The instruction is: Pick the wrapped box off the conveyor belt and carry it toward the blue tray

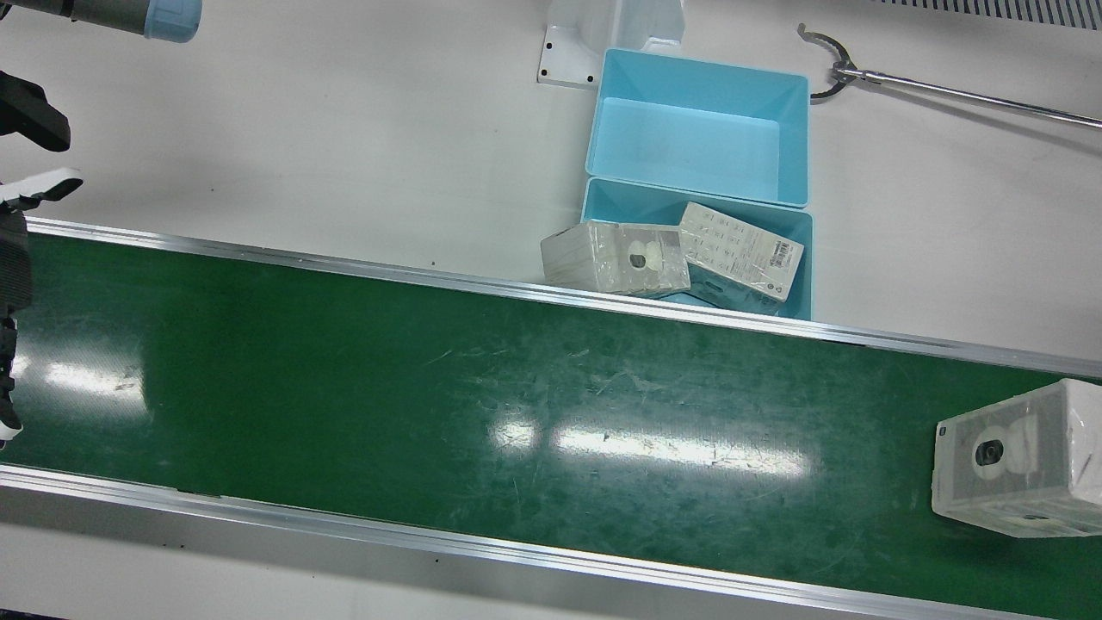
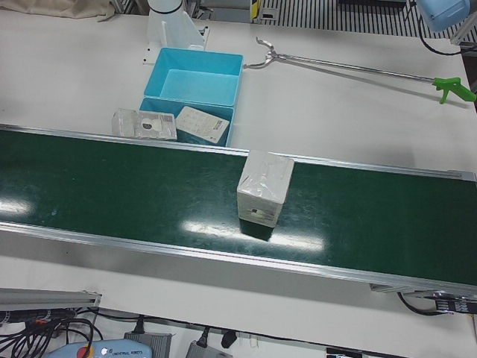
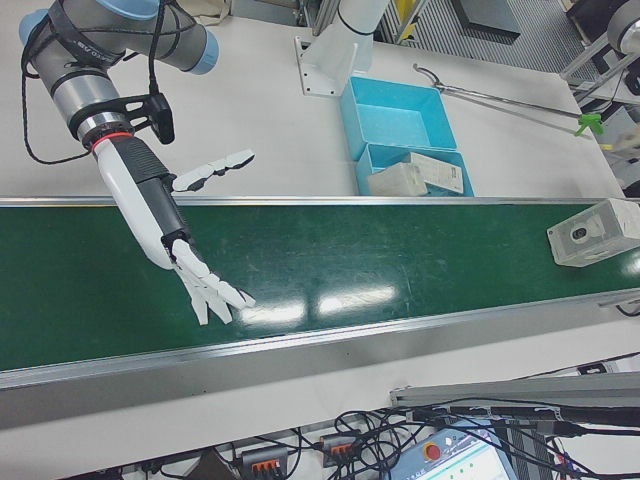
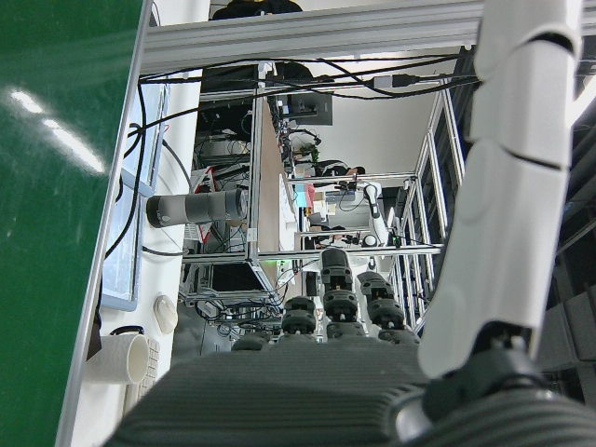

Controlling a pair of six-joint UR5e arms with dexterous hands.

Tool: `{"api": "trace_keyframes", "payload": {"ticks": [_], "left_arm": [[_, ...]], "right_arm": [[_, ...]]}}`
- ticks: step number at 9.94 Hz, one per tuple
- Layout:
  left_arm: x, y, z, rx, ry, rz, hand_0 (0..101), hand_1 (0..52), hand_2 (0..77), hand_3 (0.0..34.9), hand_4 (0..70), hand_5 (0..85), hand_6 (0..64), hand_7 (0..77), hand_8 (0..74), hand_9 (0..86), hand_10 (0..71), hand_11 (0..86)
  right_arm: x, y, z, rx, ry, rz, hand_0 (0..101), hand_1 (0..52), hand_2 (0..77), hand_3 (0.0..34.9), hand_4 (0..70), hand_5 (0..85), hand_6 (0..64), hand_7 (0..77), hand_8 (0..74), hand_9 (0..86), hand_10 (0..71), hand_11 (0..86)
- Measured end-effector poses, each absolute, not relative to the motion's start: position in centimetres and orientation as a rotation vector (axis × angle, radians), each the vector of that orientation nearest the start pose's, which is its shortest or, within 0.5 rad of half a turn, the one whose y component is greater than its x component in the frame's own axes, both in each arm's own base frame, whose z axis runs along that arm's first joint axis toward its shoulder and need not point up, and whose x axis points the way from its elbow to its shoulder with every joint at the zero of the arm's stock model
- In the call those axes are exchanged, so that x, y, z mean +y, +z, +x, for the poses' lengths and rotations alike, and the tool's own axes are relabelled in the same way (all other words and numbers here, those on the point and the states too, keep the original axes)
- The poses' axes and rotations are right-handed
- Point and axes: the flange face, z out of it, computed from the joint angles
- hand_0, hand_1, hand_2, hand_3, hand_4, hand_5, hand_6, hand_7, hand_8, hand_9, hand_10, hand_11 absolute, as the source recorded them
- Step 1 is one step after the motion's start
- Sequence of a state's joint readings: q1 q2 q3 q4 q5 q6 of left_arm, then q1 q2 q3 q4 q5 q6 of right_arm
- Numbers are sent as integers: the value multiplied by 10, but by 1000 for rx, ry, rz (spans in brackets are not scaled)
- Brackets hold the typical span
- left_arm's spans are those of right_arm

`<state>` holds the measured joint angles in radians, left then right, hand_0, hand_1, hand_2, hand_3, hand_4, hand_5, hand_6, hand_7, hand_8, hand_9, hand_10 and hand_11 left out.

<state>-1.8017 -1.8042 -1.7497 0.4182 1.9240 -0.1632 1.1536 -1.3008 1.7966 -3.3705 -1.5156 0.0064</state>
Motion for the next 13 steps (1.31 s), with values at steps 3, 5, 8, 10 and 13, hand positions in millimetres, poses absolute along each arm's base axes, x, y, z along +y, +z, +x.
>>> {"api": "trace_keyframes", "payload": {"ticks": [3, 5, 8, 10, 13], "left_arm": [[-513, 519, -222, 2214, -2249, -321, 0, 0, 11, 0, 0, 11, 5, 5, 5, 5, 5, 5], [-513, 519, -222, 2214, -2249, -321, 0, 0, 11, 0, 0, 5, 5, 5, 5, 5, 0, 5], [-513, 519, -222, 2214, -2249, -321, 0, 0, 5, 0, 0, 5, 5, 5, 5, 5, 5, 5], [-513, 519, -222, 2214, -2249, -321, 0, 0, 11, 0, 0, 5, 5, 5, 5, 5, 0, 5], [-513, 519, -222, 2214, -2249, -321, 0, 0, 5, 0, 0, 11, 0, 5, 5, 5, 5, 5]], "right_arm": [[-587, 455, -110, 2628, -2011, 512, 463, 109, 65, 0, 87, 71, 44, 131, 71, 54, 0, 11], [-586, 455, -111, 2628, -2012, 514, 462, 109, 65, 0, 87, 71, 44, 131, 71, 54, 0, 11], [-586, 455, -114, 2634, -2017, 514, 462, 109, 65, 0, 87, 71, 44, 131, 71, 54, 0, 11], [-585, 454, -117, 2648, -2023, 515, 463, 87, 49, 0, 125, 87, 60, 147, 93, 54, 0, 11], [-585, 454, -119, 2664, -2026, 504, 460, 98, 71, 0, 115, 87, 60, 164, 87, 65, 0, 11]]}}
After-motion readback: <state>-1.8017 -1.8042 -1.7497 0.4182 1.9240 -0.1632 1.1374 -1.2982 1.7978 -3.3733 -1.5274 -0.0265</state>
